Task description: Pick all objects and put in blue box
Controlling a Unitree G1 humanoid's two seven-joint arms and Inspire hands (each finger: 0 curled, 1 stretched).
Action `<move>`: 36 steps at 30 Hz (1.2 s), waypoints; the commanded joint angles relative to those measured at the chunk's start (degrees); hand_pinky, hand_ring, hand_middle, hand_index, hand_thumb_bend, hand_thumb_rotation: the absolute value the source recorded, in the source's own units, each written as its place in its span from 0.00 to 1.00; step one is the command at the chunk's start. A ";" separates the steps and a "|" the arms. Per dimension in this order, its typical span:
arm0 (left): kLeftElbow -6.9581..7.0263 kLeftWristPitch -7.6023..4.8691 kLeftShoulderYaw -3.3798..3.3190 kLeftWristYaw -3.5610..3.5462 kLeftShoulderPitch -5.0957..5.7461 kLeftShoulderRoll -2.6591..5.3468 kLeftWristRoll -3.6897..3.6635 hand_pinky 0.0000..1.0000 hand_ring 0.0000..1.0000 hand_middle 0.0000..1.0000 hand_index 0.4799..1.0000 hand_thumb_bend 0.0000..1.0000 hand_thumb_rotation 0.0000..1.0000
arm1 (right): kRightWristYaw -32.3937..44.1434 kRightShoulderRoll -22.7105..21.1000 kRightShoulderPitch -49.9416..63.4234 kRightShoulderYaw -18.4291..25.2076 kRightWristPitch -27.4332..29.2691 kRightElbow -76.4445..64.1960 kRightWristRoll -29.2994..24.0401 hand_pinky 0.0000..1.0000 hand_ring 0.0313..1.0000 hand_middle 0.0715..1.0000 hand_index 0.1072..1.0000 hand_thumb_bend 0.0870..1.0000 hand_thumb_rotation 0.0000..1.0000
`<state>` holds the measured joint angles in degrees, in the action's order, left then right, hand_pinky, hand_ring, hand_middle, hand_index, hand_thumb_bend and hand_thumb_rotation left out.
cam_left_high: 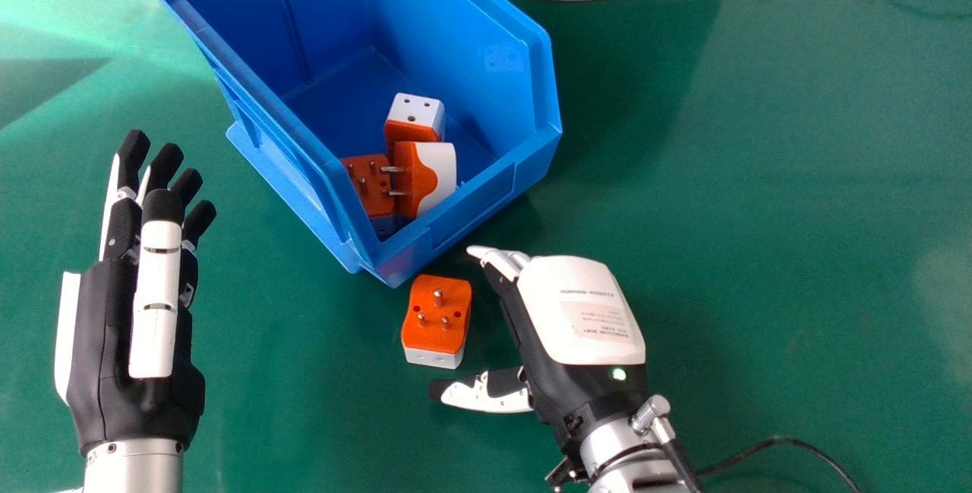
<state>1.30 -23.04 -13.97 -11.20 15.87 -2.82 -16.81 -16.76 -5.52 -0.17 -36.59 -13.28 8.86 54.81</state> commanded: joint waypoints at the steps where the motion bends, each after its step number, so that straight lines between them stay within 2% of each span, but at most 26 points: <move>1: 1.12 -0.45 -0.36 -0.02 -0.20 -0.29 0.02 0.93 0.94 0.96 0.94 0.47 0.77 | 1.47 -1.15 1.68 0.32 -2.27 1.49 0.24 0.67 0.75 0.79 0.78 0.57 0.38; 4: 1.00 -0.71 -0.42 0.01 -0.27 -0.31 0.17 0.93 0.94 0.95 0.92 0.47 0.76 | 1.36 -0.78 1.33 0.29 -2.41 2.28 0.57 0.67 0.75 0.78 0.77 0.57 0.37; 8: 0.80 -0.76 -0.50 -0.26 -0.30 -0.26 -0.26 0.93 0.93 0.95 0.91 0.48 0.76 | 1.73 -0.30 0.19 0.25 -2.63 3.94 1.05 0.68 0.75 0.79 0.78 0.57 0.37; 11: 0.88 -0.56 -0.49 -0.23 -0.33 -0.25 -0.24 0.93 0.93 0.95 0.91 0.48 0.76 | 0.81 0.46 -1.50 0.34 -2.50 6.41 1.41 0.68 0.75 0.79 0.77 0.57 0.38; 14: 0.89 -0.33 -0.55 -0.39 -0.42 -0.10 -0.81 0.92 0.93 0.95 0.92 0.47 0.76 | 0.69 1.45 -3.35 0.57 -2.76 8.68 0.96 0.68 0.75 0.78 0.77 0.57 0.37; 18: 0.87 -0.64 -0.65 -0.28 -0.37 -0.23 -0.29 0.92 0.93 0.95 0.92 0.47 0.76 | 0.87 2.76 -5.77 0.84 -3.24 12.12 0.09 0.68 0.75 0.78 0.77 0.57 0.36; 23: 1.73 0.03 -0.70 0.23 0.03 -0.28 0.10 0.92 0.93 0.95 0.92 0.46 0.77 | -0.60 3.30 -7.58 0.59 -2.86 15.67 0.27 0.69 0.76 0.79 0.77 0.57 0.36; 27: 2.48 0.83 -0.70 0.64 0.18 -0.13 0.06 0.93 0.94 0.95 0.93 0.46 0.79 | -1.77 3.62 -8.21 0.72 -2.19 17.75 -0.34 0.69 0.76 0.79 0.77 0.57 0.36; 31: 2.22 0.84 -0.82 0.27 -0.05 -0.20 -0.36 0.93 0.94 0.96 0.95 0.44 0.80 | -1.98 3.15 -8.19 0.57 -1.83 18.62 -0.34 0.69 0.76 0.79 0.77 0.58 0.34; 36: 2.10 0.81 -0.87 0.53 -0.47 -0.25 0.02 0.93 0.94 0.95 0.95 0.44 0.80 | -1.84 2.78 -8.31 0.60 -1.88 18.85 -0.13 0.69 0.76 0.79 0.77 0.58 0.33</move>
<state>2.24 -21.82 -14.58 -10.79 15.66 -2.82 -16.86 -20.83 -1.18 -10.88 -36.24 -13.28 24.76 56.23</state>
